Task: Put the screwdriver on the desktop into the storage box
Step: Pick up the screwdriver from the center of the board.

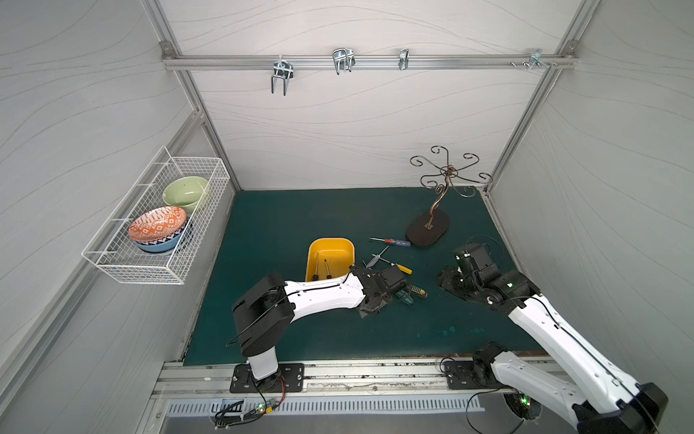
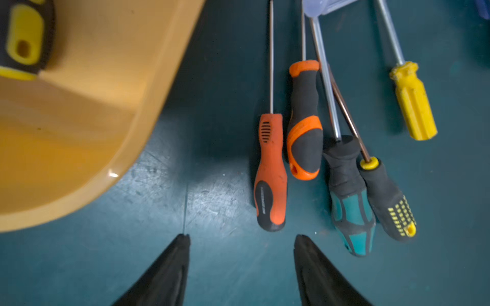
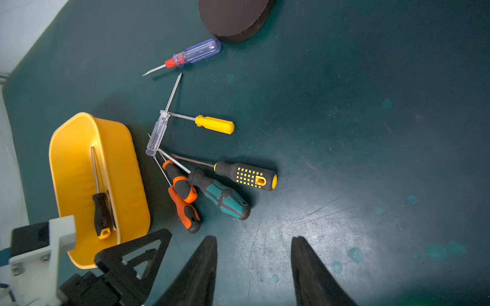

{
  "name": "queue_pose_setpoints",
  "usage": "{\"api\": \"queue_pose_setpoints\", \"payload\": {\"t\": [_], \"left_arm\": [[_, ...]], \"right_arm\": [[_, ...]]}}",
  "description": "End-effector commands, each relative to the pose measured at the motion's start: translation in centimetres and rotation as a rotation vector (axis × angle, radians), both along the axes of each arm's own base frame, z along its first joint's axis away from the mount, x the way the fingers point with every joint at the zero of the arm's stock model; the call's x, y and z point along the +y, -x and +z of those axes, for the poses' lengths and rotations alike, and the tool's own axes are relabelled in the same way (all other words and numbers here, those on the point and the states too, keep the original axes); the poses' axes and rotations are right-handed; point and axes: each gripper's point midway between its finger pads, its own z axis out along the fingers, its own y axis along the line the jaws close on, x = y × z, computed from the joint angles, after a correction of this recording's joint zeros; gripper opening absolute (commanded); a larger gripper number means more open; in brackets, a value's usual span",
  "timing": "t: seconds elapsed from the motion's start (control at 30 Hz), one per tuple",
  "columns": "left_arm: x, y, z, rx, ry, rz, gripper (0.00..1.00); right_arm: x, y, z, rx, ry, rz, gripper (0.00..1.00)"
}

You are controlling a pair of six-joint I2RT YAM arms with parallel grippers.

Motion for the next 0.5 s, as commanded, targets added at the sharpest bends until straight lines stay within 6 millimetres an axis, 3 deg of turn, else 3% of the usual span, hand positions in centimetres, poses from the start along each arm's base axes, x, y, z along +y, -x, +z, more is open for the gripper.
{"api": "queue_pose_setpoints", "payload": {"t": [0.0,0.23,0.47], "left_arm": [[-1.7,-0.5,0.2,-0.001,0.030,-0.002,0.68],[-2.5,-1.5,-1.3,0.000,0.000,-0.016,0.57],[-2.2,-3.0,-2.8,0.016,-0.008,-0.016,0.56]], "right_arm": [[-0.7,0.5,-0.6,0.019,0.009,-0.018,0.47],[-0.9,0.5,-0.5,0.021,0.018,-0.026,0.47],[-0.9,0.5,-0.6,0.025,0.020,-0.025,0.46]]}}
